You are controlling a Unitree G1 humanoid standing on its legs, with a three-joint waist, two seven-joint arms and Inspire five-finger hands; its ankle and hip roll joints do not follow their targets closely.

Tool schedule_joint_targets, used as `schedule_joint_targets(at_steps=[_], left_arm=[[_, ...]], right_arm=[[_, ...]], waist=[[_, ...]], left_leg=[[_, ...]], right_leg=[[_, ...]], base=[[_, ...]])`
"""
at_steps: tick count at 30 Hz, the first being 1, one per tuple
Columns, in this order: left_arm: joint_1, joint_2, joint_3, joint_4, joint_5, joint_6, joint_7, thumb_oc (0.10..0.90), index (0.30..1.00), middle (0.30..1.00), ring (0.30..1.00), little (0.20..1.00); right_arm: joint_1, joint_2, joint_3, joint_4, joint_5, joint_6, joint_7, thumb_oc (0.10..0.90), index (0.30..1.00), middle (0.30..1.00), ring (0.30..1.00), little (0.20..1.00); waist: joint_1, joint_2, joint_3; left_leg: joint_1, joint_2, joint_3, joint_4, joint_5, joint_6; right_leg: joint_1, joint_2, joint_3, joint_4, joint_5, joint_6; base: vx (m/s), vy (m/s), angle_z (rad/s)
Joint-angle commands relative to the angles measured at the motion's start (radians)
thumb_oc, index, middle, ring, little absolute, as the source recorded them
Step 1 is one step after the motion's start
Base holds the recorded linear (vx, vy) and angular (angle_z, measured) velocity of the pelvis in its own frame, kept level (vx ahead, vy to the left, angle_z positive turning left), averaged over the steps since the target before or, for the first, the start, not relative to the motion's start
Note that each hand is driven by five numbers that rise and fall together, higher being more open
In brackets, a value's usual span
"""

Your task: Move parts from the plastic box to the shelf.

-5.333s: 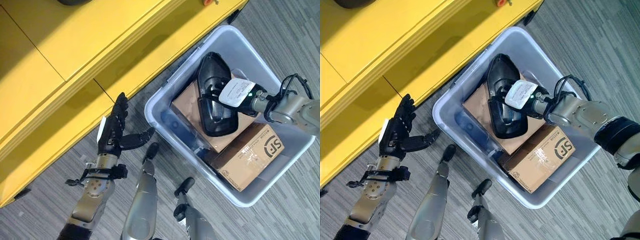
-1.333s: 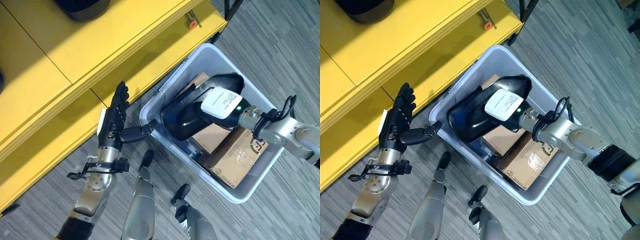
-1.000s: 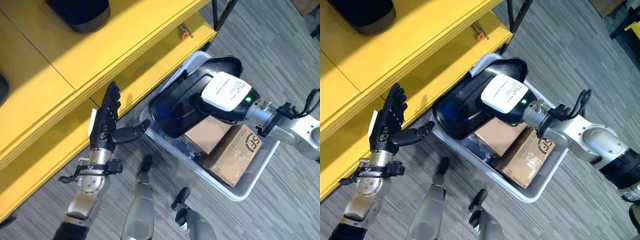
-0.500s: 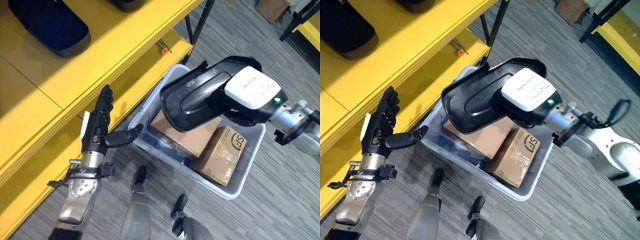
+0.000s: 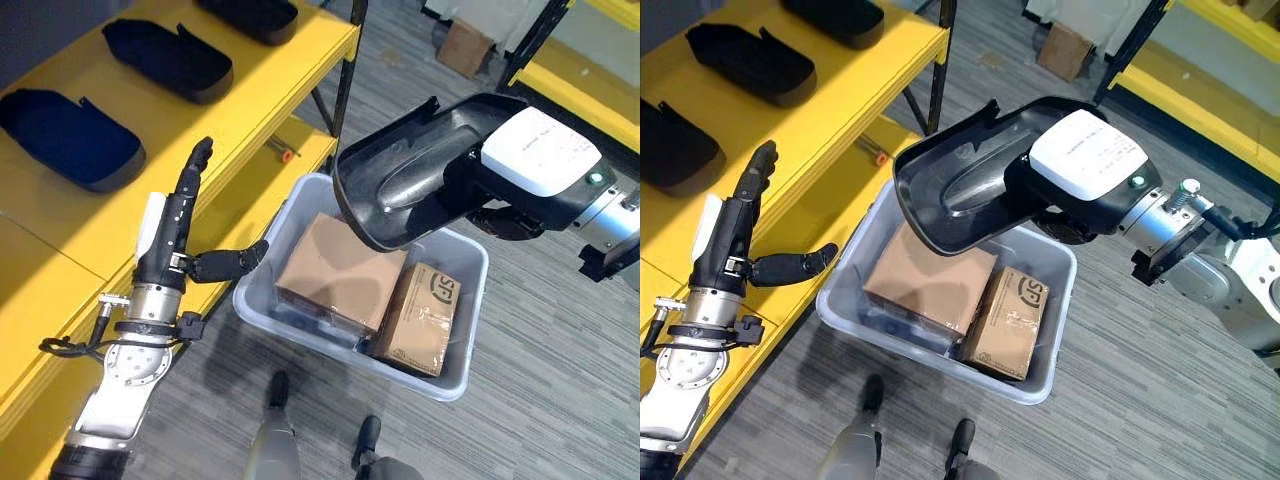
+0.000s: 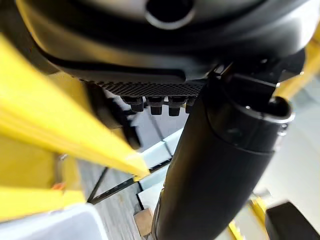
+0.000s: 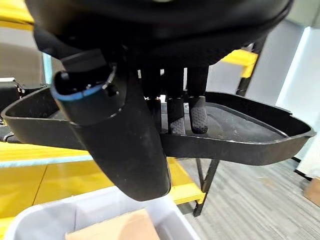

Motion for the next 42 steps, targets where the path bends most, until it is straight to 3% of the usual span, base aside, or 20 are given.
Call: schedule_joint_targets(at_steps=[1, 2, 10, 18, 26, 42], left_arm=[[-0.084, 0.178, -0.063, -0.039, 0.21, -0.132, 0.11, 0.9, 1.0, 1.0, 1.0, 1.0], [-0.111, 0.235, -0.084, -0.04, 0.278, -0.134, 0.126, 0.9, 1.0, 1.0, 1.0, 1.0], [-0.252, 0.42, -0.19, -0.082, 0.535, -0.132, 0.184, 0.9, 1.0, 1.0, 1.0, 1.0], [-0.41, 0.497, -0.336, -0.109, 0.707, -0.132, 0.23, 0.9, 1.0, 1.0, 1.0, 1.0], [-0.586, 0.51, -0.532, -0.124, 0.797, -0.139, 0.245, 0.9, 1.0, 1.0, 1.0, 1.0], [-0.539, 0.437, -0.54, -0.092, 0.828, -0.122, 0.256, 0.9, 1.0, 1.0, 1.0, 1.0]], right_arm=[[-0.074, 0.024, 0.069, 0.071, 0.112, 0.002, -0.088, 0.4, 0.3, 0.3, 0.3, 0.3], [-0.09, 0.023, 0.089, 0.082, 0.121, -0.003, -0.092, 0.4, 0.3, 0.3, 0.3, 0.3], [-0.187, 0.009, 0.201, 0.106, 0.126, -0.016, -0.101, 0.4, 0.3, 0.3, 0.3, 0.3], [-0.249, 0.01, 0.256, 0.127, 0.135, -0.026, -0.114, 0.4, 0.3, 0.3, 0.3, 0.3], [-0.299, 0.038, 0.302, 0.144, 0.117, -0.031, -0.141, 0.4, 0.3, 0.3, 0.3, 0.3], [-0.331, 0.079, 0.31, 0.154, 0.112, -0.024, -0.166, 0.4, 0.3, 0.3, 0.3, 0.3]], waist=[[-0.032, -0.041, -0.25], [-0.038, -0.039, -0.255], [-0.055, -0.037, -0.265], [-0.076, -0.031, -0.276], [-0.084, -0.027, -0.281], [-0.086, -0.034, -0.277]], left_leg=[[-0.001, 0.06, 0.026, -0.069, 0.009, -0.043], [0.006, 0.066, 0.029, -0.068, 0.008, -0.045], [0.038, 0.086, 0.047, -0.066, 0.002, -0.053], [0.048, 0.094, 0.049, -0.066, 0.005, -0.053], [0.056, 0.1, 0.048, -0.066, 0.004, -0.056], [0.059, 0.103, 0.047, -0.055, -0.001, -0.055]], right_leg=[[0.192, 0.028, -0.001, -0.002, -0.032, 0.042], [0.194, 0.032, 0.006, -0.002, -0.036, 0.04], [0.207, 0.04, 0.025, 0.002, -0.048, 0.035], [0.213, 0.048, 0.034, 0.005, -0.062, 0.028], [0.221, 0.053, 0.033, 0.002, -0.079, 0.022], [0.232, 0.059, 0.036, 0.005, -0.098, 0.012]], base=[[0.02, -0.011, -0.1], [0.0, -0.003, -0.11], [0.01, -0.007, -0.1], [0.01, 0.002, -0.04], [0.0, 0.0, 0.0], [0.0, 0.0, 0.0]])
